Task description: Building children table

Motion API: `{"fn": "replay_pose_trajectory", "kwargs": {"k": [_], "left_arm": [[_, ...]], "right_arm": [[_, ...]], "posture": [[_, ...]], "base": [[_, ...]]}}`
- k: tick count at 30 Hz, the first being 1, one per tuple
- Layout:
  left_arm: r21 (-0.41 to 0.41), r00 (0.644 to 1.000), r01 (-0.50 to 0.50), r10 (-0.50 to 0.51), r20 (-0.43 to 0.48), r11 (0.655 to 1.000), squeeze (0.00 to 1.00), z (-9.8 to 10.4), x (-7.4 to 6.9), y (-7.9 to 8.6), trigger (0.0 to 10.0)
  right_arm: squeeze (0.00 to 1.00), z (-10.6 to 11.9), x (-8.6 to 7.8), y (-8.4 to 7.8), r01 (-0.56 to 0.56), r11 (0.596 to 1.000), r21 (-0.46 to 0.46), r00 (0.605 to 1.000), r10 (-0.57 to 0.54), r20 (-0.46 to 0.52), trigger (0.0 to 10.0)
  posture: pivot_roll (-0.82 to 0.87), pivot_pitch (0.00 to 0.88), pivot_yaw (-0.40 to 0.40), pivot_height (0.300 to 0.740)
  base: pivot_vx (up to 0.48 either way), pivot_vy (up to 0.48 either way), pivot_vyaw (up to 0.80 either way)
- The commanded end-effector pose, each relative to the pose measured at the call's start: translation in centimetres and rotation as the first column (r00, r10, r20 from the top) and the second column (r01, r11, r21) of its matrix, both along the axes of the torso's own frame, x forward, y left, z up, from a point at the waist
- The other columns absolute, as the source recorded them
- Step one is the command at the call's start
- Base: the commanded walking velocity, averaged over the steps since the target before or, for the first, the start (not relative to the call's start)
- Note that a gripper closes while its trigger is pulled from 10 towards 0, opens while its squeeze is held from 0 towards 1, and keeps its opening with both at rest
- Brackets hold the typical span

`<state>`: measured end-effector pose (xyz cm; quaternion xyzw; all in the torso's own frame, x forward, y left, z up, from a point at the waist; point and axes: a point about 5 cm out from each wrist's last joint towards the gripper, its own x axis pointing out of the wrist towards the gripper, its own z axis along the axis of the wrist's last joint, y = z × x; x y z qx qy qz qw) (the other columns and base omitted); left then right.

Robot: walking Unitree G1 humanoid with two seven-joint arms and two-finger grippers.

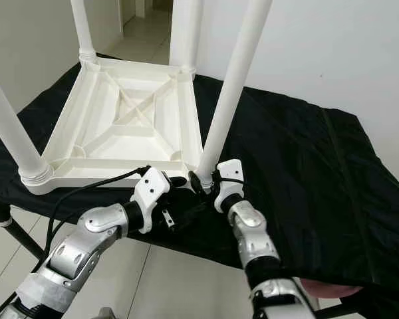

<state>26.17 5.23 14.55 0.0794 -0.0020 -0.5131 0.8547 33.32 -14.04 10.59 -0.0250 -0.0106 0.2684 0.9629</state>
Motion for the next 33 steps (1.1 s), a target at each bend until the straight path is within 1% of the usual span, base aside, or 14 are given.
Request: {"fn": "replay_pose_trajectory", "kwargs": {"k": [1,3,7,8,10,12,13,15,16,21,27,29,33], "left_arm": [[0.003,1.000,0.008,-0.008,0.010,1.000,0.00,0.1,0.1,-0.3,10.0],[0.004,1.000,0.008,-0.008,0.011,1.000,0.00,0.1,0.1,-0.3,10.0],[0.007,1.000,0.007,-0.007,0.018,1.000,0.00,0.3,0.4,-0.2,10.0],[0.007,1.000,0.007,-0.007,0.018,1.000,0.00,0.3,0.4,-0.2,10.0],[0.008,1.000,0.005,-0.005,0.020,1.000,0.00,0.4,0.5,-0.1,10.0],[0.008,1.000,0.004,-0.004,0.021,1.000,0.00,0.4,0.5,-0.1,10.0],[0.008,1.000,0.003,-0.003,0.022,1.000,0.00,0.4,0.5,0.0,10.0],[0.008,1.000,0.002,-0.002,0.023,1.000,0.00,0.5,0.5,0.0,10.0],[0.008,1.000,0.000,0.000,0.024,1.000,0.00,0.5,0.6,0.0,10.0],[0.004,1.000,-0.010,0.010,0.027,1.000,0.00,0.6,0.7,0.1,10.0],[0.001,0.999,-0.018,0.018,0.028,1.000,0.00,0.7,0.8,0.1,10.0],[0.000,1.000,-0.016,0.016,0.027,1.000,0.00,0.7,0.8,0.1,10.0],[0.000,1.000,-0.014,0.014,0.027,1.000,0.00,0.7,0.8,0.1,10.0]], "right_arm": [[0.00,0.2,0.3,-0.7,-0.011,1.000,0.014,1.000,0.011,0.000,10.0],[0.00,0.4,0.4,-0.8,-0.027,1.000,0.013,1.000,0.027,-0.001,10.0],[0.00,0.6,1.4,0.1,-0.166,0.985,-0.054,0.986,0.164,-0.038,10.0],[0.00,0.6,1.4,0.1,-0.166,0.985,-0.054,0.986,0.164,-0.038,10.0],[0.00,0.6,1.6,0.8,-0.212,0.975,-0.070,0.976,0.209,-0.057,10.0],[0.00,0.6,1.7,1.0,-0.229,0.971,-0.074,0.972,0.225,-0.061,10.0],[0.00,0.4,1.8,1.3,-0.243,0.967,-0.077,0.968,0.237,-0.078,3.4],[0.00,0.3,1.9,1.6,-0.260,0.962,-0.080,0.963,0.253,-0.093,3.4],[0.00,0.2,1.9,1.8,-0.275,0.959,-0.075,0.958,0.266,-0.108,0.0],[0.00,0.0,1.9,1.9,-0.292,0.953,-0.075,0.951,0.281,-0.127,0.0],[0.00,-0.3,1.9,1.2,-0.295,0.953,-0.074,0.949,0.283,-0.141,0.0],[0.00,-0.4,1.9,0.8,-0.274,0.960,-0.060,0.955,0.264,-0.137,0.0],[0.00,-0.4,1.8,0.5,-0.251,0.966,-0.057,0.962,0.242,-0.128,0.0]], "posture": [[0.03,0.000,-0.116,0.740],[0.03,0.000,-0.116,0.740],[0.03,0.000,-0.107,0.740],[0.03,0.000,-0.107,0.740],[0.03,0.000,-0.105,0.740],[0.03,0.000,-0.105,0.740],[0.03,0.000,-0.102,0.740],[0.03,0.000,-0.102,0.740],[0.03,0.000,-0.102,0.740],[0.04,0.000,-0.106,0.740],[0.03,0.000,-0.107,0.740],[0.03,0.000,-0.106,0.740],[0.03,0.000,-0.106,0.740]], "base": [[0.000,0.000,0.00],[0.000,0.000,0.00],[0.000,0.000,0.00],[0.000,0.000,0.00],[0.000,0.000,0.00],[0.000,0.000,0.00],[0.000,0.000,0.00],[0.000,0.000,0.00],[0.000,0.000,0.00],[0.000,0.000,0.00],[0.000,0.000,0.00],[0.000,0.000,0.00],[0.000,0.000,0.00]]}}
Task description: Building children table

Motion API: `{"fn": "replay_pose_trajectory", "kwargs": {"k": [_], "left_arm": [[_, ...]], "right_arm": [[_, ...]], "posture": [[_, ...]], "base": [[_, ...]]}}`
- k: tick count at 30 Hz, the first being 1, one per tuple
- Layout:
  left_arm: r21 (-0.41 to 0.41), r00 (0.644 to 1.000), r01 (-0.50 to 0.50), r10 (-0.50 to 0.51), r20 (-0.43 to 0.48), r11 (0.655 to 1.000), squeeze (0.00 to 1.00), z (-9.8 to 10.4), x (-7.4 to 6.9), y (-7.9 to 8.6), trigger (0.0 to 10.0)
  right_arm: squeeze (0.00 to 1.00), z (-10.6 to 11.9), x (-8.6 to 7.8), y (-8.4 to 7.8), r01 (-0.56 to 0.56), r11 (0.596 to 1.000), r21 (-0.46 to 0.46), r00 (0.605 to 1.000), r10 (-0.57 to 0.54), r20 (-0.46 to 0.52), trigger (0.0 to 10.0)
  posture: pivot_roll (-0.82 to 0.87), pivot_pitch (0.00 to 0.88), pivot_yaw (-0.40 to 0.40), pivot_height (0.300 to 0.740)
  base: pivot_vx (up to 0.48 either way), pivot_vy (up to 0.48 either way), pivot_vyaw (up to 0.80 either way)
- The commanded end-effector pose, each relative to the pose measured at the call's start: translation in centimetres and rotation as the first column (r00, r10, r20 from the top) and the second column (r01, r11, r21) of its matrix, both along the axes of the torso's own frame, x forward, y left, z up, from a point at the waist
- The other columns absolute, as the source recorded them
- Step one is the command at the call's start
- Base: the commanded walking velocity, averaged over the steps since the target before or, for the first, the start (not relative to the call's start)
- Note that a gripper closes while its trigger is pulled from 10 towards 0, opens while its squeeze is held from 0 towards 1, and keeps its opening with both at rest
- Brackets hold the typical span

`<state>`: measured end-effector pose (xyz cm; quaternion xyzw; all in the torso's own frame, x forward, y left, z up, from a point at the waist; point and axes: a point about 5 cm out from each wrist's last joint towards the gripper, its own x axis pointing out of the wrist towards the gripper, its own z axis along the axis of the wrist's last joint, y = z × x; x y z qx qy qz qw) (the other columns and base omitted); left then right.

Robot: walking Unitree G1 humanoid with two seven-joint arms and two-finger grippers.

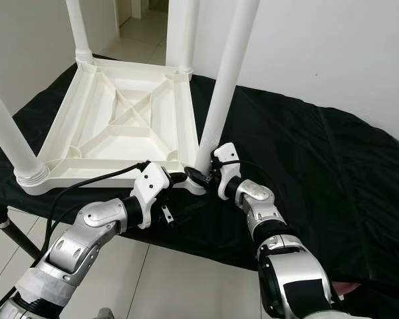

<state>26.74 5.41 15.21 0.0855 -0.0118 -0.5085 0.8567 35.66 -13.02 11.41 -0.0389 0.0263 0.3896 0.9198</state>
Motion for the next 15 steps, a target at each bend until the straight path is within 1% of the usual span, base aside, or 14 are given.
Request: {"fn": "replay_pose_trajectory", "kwargs": {"k": [1,3,4,5,6,9,11,12,13,15], "left_arm": [[0.000,1.000,-0.003,0.003,0.002,1.000,0.00,0.02,0.21,-0.12,10.0],[0.000,1.000,-0.002,0.002,0.002,1.000,0.00,0.02,0.19,-0.13,10.0],[0.000,1.000,0.000,0.000,0.001,1.000,0.00,0.01,0.19,-0.14,10.0],[0.000,1.000,0.001,-0.001,0.000,1.000,0.00,0.01,0.18,-0.14,10.0],[0.000,1.000,0.001,-0.001,0.000,1.000,0.00,0.01,0.18,-0.14,10.0],[-0.001,1.000,0.007,-0.007,-0.005,1.000,0.00,-0.08,0.04,-0.26,10.0],[-0.001,1.000,0.007,-0.007,-0.005,1.000,0.00,-0.08,0.04,-0.26,10.0],[-0.001,1.000,0.008,-0.008,-0.006,1.000,0.00,-0.08,0.03,-0.27,10.0],[-0.001,1.000,0.008,-0.008,-0.006,1.000,0.00,-0.08,0.03,-0.27,10.0],[-0.001,1.000,0.010,-0.010,-0.007,1.000,0.00,-0.07,0.04,-0.27,10.0]], "right_arm": [[0.00,-1.34,-0.54,-0.60,0.027,0.999,-0.026,0.999,-0.028,-0.044,6.3],[0.00,-1.39,-0.55,-0.67,0.040,0.999,-0.024,0.998,-0.041,-0.041,6.3],[0.00,-1.38,-0.55,-0.68,0.062,0.998,-0.017,0.997,-0.062,-0.034,10.0],[0.00,-1.39,-0.51,-0.66,0.087,0.996,-0.017,0.996,-0.088,-0.027,10.0],[0.00,-1.39,-0.51,-0.66,0.087,0.996,-0.017,0.996,-0.088,-0.027,10.0],[0.00,-1.56,-0.30,-0.28,0.222,0.974,-0.049,0.975,-0.222,0.001,10.0],[0.00,-1.56,-0.30,-0.28,0.222,0.974,-0.049,0.975,-0.222,0.001,10.0],[0.00,-1.52,-0.20,-0.17,0.257,0.965,-0.056,0.966,-0.257,0.011,10.0],[0.00,-1.52,-0.20,-0.17,0.257,0.965,-0.056,0.966,-0.257,0.011,10.0],[0.00,-1.40,0.08,0.12,0.367,0.930,-0.020,0.930,-0.367,-0.012,10.0]], "posture": [[0.03,0.000,-0.106,0.740],[0.03,0.000,-0.106,0.740],[0.02,0.000,-0.096,0.740],[0.02,0.000,-0.095,0.740],[0.02,0.000,-0.095,0.740],[0.02,0.000,-0.095,0.740],[0.02,0.000,-0.095,0.740],[0.01,0.000,-0.092,0.740],[0.01,0.000,-0.092,0.740],[0.01,0.000,-0.092,0.740]], "base": [[0.000,0.000,0.00],[0.000,0.000,0.00],[0.000,0.000,0.00],[0.000,0.000,0.00],[0.000,0.000,0.00],[0.000,0.000,0.00],[0.000,0.000,0.00],[0.000,0.000,0.00],[0.000,0.000,0.00],[0.000,0.000,0.00]]}}
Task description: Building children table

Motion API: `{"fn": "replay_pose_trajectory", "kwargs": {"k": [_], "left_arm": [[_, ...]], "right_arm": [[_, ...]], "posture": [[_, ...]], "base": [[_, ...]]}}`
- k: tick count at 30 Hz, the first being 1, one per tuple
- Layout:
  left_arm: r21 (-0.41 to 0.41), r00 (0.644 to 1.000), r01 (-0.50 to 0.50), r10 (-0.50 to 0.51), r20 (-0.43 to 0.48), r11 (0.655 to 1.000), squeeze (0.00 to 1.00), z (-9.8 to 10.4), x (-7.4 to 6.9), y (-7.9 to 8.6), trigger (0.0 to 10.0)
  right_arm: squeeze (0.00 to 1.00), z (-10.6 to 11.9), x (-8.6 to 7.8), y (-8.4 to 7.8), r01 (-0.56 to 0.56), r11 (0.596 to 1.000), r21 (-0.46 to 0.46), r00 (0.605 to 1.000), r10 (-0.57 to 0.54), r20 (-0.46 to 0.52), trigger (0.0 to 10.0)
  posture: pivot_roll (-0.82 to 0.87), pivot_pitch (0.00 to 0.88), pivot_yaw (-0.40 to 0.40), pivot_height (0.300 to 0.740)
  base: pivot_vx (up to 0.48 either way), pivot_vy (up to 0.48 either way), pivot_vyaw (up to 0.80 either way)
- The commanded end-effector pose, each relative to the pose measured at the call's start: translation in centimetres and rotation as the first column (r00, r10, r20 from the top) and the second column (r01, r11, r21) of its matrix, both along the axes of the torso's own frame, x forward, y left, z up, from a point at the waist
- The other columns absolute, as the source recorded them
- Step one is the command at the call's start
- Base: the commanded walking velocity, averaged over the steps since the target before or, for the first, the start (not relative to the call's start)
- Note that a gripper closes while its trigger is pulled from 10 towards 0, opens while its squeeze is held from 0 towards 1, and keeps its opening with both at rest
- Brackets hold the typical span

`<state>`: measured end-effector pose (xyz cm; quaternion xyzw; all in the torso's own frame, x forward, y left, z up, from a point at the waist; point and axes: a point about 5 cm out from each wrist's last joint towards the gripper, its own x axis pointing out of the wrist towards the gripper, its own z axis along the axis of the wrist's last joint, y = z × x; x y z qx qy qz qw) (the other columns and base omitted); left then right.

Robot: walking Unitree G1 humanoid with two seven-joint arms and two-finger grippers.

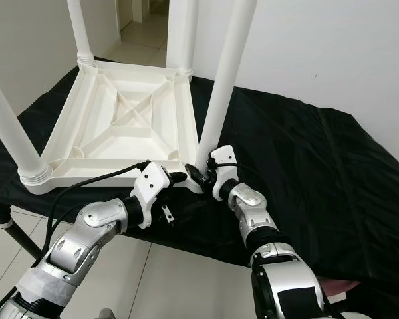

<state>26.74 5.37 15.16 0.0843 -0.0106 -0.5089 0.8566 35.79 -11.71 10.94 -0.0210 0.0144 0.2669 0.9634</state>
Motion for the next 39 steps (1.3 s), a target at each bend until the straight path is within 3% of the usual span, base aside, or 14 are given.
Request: {"fn": "replay_pose_trajectory", "kwargs": {"k": [1,6,10,12,16,17,21,22,23,27,30,31,36,39], "left_arm": [[-0.001,1.000,0.009,-0.009,-0.005,1.000,0.00,0.0,0.0,-0.2,10.0],[-0.001,1.000,0.012,-0.012,-0.008,1.000,0.00,-0.1,-0.1,-0.2,10.0],[-0.001,1.000,0.012,-0.012,-0.010,1.000,0.00,-0.1,-0.1,-0.2,10.0],[-0.001,1.000,0.012,-0.012,-0.009,1.000,0.00,-0.1,-0.1,-0.2,10.0],[-0.002,1.000,0.011,-0.011,-0.009,1.000,0.00,-0.1,-0.2,-0.3,10.0],[-0.003,1.000,0.010,-0.010,-0.009,1.000,0.00,-0.1,-0.2,-0.3,10.0],[-0.004,1.000,0.007,-0.007,-0.011,1.000,0.00,-0.2,-0.2,-0.3,10.0],[-0.004,1.000,0.007,-0.007,-0.010,1.000,0.00,-0.2,-0.2,-0.3,10.0],[-0.004,1.000,0.007,-0.007,-0.010,1.000,0.00,-0.2,-0.2,-0.3,10.0],[-0.005,1.000,0.007,-0.007,-0.010,1.000,0.00,-0.2,-0.2,-0.4,10.0],[-0.006,1.000,0.006,-0.006,-0.009,1.000,0.00,-0.2,-0.3,-0.4,10.0],[-0.006,1.000,0.007,-0.007,-0.009,1.000,0.00,-0.2,-0.3,-0.4,10.0],[-0.006,1.000,0.009,-0.009,-0.011,1.000,0.00,-0.3,-0.4,-0.4,10.0],[-0.003,1.000,0.014,-0.014,-0.010,1.000,0.00,-0.3,-0.4,-0.4,10.0]], "right_arm": [[0.00,-0.9,0.0,-1.0,0.166,0.986,-0.025,0.985,-0.167,-0.051,10.0],[0.00,-0.6,-0.3,0.3,0.338,0.941,0.021,0.940,-0.336,-0.052,10.0],[0.00,-0.7,-0.5,0.9,0.401,0.916,0.027,0.915,-0.399,-0.063,10.0],[0.00,-0.6,-0.9,1.6,0.499,0.865,0.044,0.865,-0.496,-0.075,10.0],[0.00,-0.4,-1.2,2.5,0.507,0.861,0.053,0.862,-0.503,-0.068,10.0],[0.00,-0.1,-1.2,2.6,0.480,0.875,0.062,0.877,-0.477,-0.050,10.0],[0.00,0.3,-1.3,2.0,0.467,0.883,0.052,0.884,-0.467,-0.007,10.0],[0.55,0.3,-1.3,1.8,0.472,0.879,0.060,0.881,-0.473,-0.010,10.0],[1.00,0.5,-1.4,1.7,0.480,0.874,0.068,0.877,-0.481,-0.008,10.0],[1.00,0.9,-1.7,1.9,0.458,0.883,0.108,0.887,-0.461,0.010,10.0],[1.00,1.0,-1.9,2.0,0.385,0.916,0.116,0.921,-0.390,0.025,10.0],[0.00,1.1,-2.1,1.4,0.280,0.954,0.111,0.957,-0.286,0.049,10.0],[0.00,1.3,-2.2,0.1,0.171,0.980,0.104,0.981,-0.179,0.074,10.0],[0.00,1.1,-2.3,-2.9,0.054,0.998,0.028,0.995,-0.056,0.079,10.0]], "posture": [[0.01,0.000,-0.092,0.740],[0.01,0.000,-0.093,0.740],[0.01,0.000,-0.095,0.740],[0.01,0.000,-0.095,0.740],[0.02,0.000,-0.101,0.740],[0.02,0.000,-0.105,0.740],[0.02,0.000,-0.108,0.740],[0.02,0.000,-0.108,0.740],[0.02,0.000,-0.108,0.740],[0.02,0.000,-0.115,0.740],[0.03,0.000,-0.116,0.740],[0.03,0.000,-0.116,0.740],[0.03,0.000,-0.115,0.740],[0.02,0.000,-0.112,0.740]], "base": [[0.000,0.000,0.00],[0.000,0.000,0.00],[0.000,0.000,0.00],[0.000,0.000,0.00],[0.000,0.000,0.00],[0.000,0.000,0.00],[0.000,0.000,0.00],[0.000,0.000,0.00],[0.000,0.000,0.00],[0.000,0.000,0.00],[0.000,0.000,0.00],[0.000,0.000,0.00],[0.000,0.000,0.00],[0.000,0.000,0.00]]}}
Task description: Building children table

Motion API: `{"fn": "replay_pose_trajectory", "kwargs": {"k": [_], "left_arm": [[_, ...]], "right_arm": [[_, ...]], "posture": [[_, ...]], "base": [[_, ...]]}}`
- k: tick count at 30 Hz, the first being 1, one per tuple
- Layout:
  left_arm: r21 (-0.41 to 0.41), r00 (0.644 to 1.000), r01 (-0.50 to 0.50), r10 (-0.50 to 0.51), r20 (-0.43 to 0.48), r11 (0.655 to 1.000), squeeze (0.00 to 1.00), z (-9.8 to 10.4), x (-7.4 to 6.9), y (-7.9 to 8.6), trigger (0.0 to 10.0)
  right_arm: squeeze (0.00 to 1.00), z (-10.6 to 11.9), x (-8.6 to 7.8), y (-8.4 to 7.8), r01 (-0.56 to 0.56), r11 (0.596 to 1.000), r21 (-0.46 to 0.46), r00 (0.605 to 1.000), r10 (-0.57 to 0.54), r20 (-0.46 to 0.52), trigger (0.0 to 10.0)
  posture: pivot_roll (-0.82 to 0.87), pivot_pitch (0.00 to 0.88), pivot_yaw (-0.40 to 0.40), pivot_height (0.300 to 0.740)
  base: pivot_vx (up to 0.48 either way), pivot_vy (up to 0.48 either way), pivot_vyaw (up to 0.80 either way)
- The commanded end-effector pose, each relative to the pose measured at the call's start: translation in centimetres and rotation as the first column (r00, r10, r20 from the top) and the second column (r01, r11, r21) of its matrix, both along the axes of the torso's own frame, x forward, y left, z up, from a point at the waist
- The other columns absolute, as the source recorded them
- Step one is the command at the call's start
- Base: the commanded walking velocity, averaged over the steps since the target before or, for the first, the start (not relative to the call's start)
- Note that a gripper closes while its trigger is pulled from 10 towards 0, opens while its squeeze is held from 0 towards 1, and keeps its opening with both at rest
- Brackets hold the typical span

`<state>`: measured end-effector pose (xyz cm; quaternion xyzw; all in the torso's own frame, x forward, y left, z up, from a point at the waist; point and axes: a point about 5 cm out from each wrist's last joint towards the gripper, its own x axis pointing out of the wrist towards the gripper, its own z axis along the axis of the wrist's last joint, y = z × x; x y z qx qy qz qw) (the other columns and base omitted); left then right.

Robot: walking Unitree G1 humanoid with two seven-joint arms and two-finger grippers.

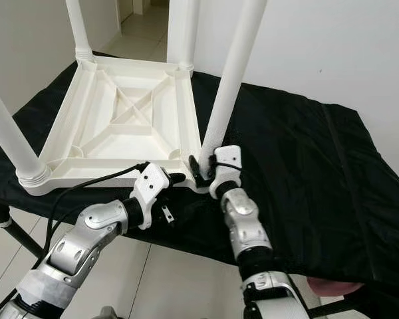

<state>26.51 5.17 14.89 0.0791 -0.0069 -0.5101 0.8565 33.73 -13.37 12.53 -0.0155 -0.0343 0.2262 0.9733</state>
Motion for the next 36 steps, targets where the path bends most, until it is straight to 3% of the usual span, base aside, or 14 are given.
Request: {"fn": "replay_pose_trajectory", "kwargs": {"k": [1,4,7,19,20,22,24,31,36], "left_arm": [[0.002,1.000,0.012,-0.012,0.002,1.000,0.00,-0.1,-0.2,-0.2,10.0],[0.002,1.000,0.016,-0.016,0.002,1.000,0.00,0.0,-0.1,-0.3,10.0],[0.003,1.000,0.022,-0.022,0.005,1.000,0.00,0.0,-0.1,-0.3,10.0],[0.008,1.000,0.029,-0.029,0.010,1.000,0.00,0.2,0.0,-0.3,10.0],[0.008,1.000,0.029,-0.029,0.009,1.000,0.00,0.2,0.0,-0.3,10.0],[0.008,1.000,0.029,-0.029,0.008,1.000,0.00,0.2,0.0,-0.3,10.0],[0.008,1.000,0.027,-0.028,0.007,1.000,0.00,0.3,0.0,-0.2,10.0],[0.007,1.000,0.026,-0.026,0.007,1.000,0.00,0.4,0.1,-0.2,10.0],[0.006,1.000,0.027,-0.027,0.016,1.000,0.00,0.6,0.3,-0.4,10.0]], "right_arm": [[0.00,-0.5,-0.2,-1.2,-0.026,1.000,-0.010,1.000,0.026,-0.013,10.0],[0.00,-0.3,0.1,-2.4,-0.074,0.996,-0.053,0.997,0.074,-0.015,10.0],[0.00,-0.2,0.6,-2.6,-0.151,0.984,-0.092,0.988,0.149,-0.036,10.0],[0.00,-0.5,1.4,-0.3,-0.321,0.940,-0.121,0.946,0.311,-0.093,10.0],[0.00,-0.8,1.3,0.1,-0.343,0.932,-0.120,0.937,0.330,-0.111,4.7],[0.00,-1.1,1.2,0.3,-0.356,0.927,-0.119,0.932,0.342,-0.121,4.7],[0.00,-1.5,1.1,0.6,-0.376,0.919,-0.121,0.923,0.360,-0.136,0.0],[0.00,-1.5,1.2,0.5,-0.374,0.921,-0.111,0.924,0.360,-0.132,0.0],[0.00,-1.3,1.5,-0.2,-0.314,0.948,-0.050,0.945,0.307,-0.113,0.0]], "posture": [[0.02,0.000,-0.112,0.740],[0.02,0.000,-0.108,0.740],[0.02,0.000,-0.103,0.740],[0.01,0.000,-0.088,0.740],[0.01,0.000,-0.087,0.740],[0.01,0.000,-0.087,0.740],[0.01,0.000,-0.083,0.740],[0.01,0.000,-0.086,0.740],[0.02,0.000,-0.091,0.740]], "base": [[0.000,0.000,0.00],[0.000,0.000,0.00],[0.000,0.000,0.00],[0.000,0.000,0.00],[0.000,0.000,0.00],[0.000,0.000,0.00],[0.000,0.000,0.00],[0.000,0.000,0.00],[0.000,0.000,0.00]]}}
